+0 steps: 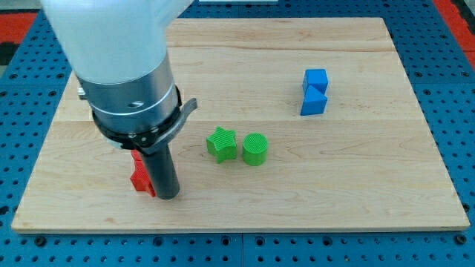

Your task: Push the red star and red circle to the center

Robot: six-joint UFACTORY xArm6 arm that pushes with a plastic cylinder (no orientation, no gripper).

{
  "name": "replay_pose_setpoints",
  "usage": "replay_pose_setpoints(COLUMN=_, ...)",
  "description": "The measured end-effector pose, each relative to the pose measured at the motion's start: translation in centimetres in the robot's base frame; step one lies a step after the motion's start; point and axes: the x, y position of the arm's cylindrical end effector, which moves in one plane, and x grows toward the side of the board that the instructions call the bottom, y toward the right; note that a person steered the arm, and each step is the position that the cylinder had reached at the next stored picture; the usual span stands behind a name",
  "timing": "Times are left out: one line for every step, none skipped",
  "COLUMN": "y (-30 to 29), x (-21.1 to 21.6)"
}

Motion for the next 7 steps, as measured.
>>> replay_pose_setpoints(y=0.0, x=0.7)
replay_pose_setpoints(y=0.0, x=1.6)
replay_pose_setpoints(y=-0.8, x=1.7)
replay_pose_setpoints(y=-1.7, x=1.2)
replay_pose_setpoints(y=-3.1, x=0.3)
replay_pose_setpoints(y=-3.6, x=-1.1)
replay_pose_setpoints(y=-4.2, x=-3.1)
